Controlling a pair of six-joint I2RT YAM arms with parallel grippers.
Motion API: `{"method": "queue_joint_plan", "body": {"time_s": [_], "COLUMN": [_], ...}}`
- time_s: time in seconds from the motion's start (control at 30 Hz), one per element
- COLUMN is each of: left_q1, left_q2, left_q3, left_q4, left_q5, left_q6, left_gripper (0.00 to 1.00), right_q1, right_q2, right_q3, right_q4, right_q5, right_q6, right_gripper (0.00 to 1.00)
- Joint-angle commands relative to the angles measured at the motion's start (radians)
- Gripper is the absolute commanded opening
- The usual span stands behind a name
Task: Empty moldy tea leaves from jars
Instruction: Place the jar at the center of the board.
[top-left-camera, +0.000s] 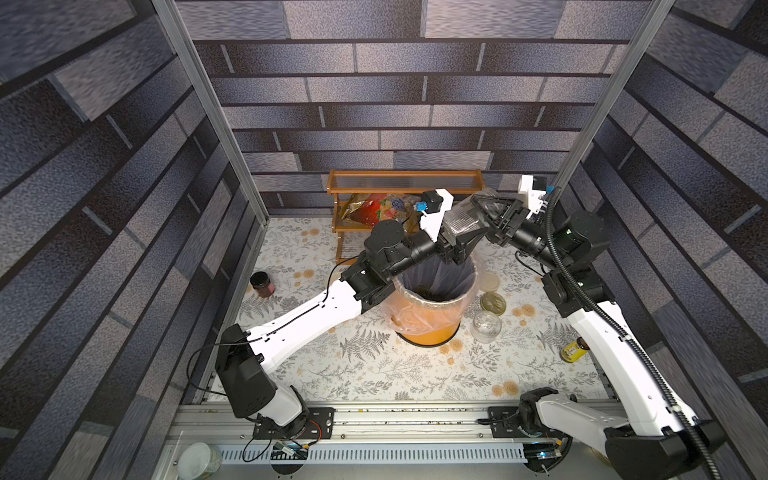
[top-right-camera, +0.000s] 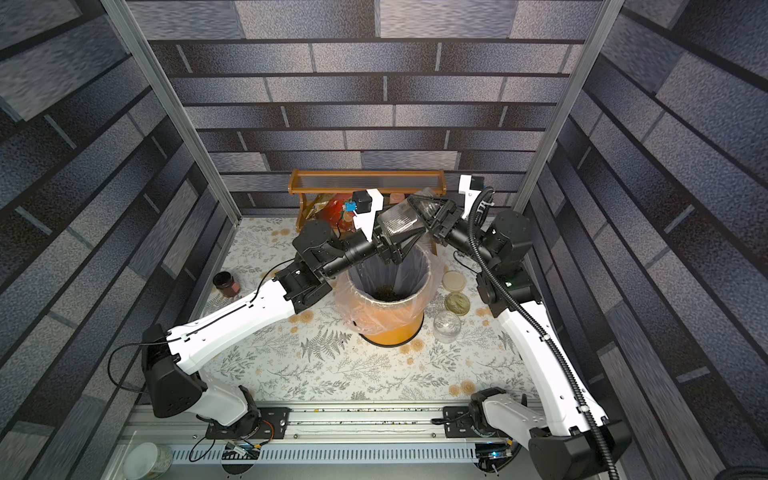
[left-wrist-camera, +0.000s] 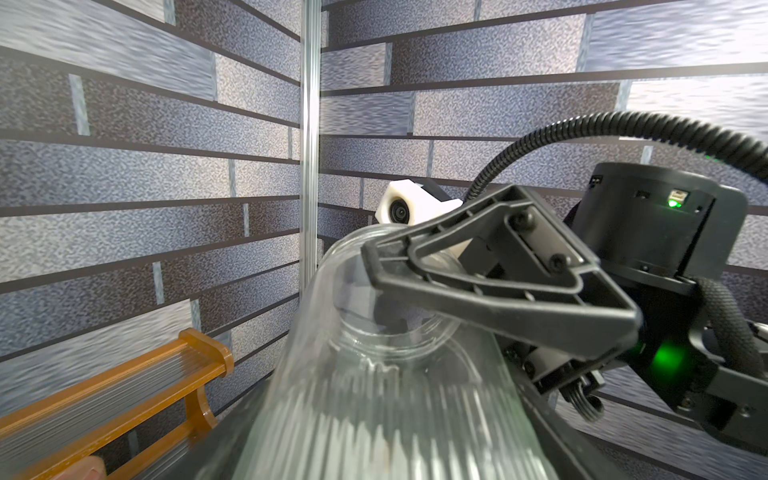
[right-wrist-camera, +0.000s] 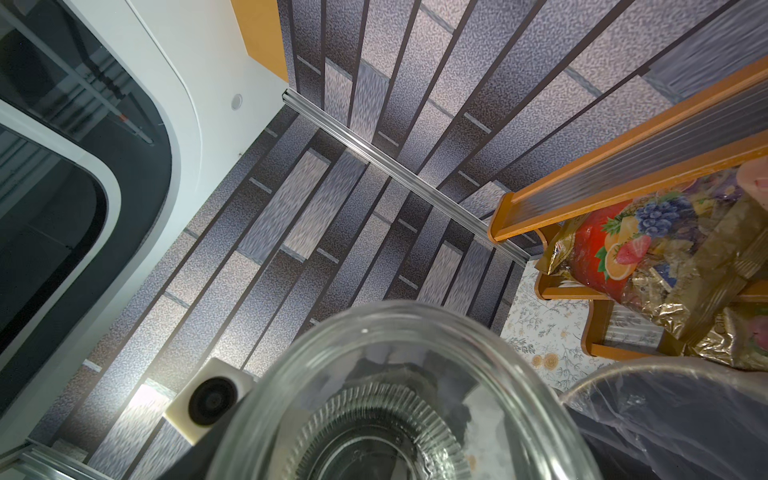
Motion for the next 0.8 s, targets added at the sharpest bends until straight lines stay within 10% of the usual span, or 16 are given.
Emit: {"method": "queue_joint_plan", "body": {"time_s": [0.0,0.23,0.4,0.77], "left_q1": [0.013,0.033,0.069,0.163], "left_q2": [0.022,0.072,0.084,0.012], "left_q3": [0.079,0.103,0.085,0.030], "left_q4": [0.010,0.020,0.032,-0.078], "left_q5": [0.045,0.065,0.070,0.035], "left_q6": [-0.001,-0.017,-0.047,-0.076], "left_gripper": [0.35,0.49,0.99,1.00], "right_q1": [0.011,0.011,0.010,-0.039], "right_q2": [-0.005,0.056,0.107,0.172], "right_q3": [-0.011,0.046,0.098,0.159], "right_q4": [0.033,-0.031,-0.091,-0.183], "right_q5": [-0.017,-0.017,-0.010,0.065], "right_q6": [-0.039,-0.085,-0.136,-0.238], "right_gripper": [0.73,0.34,0.18,0.04]}}
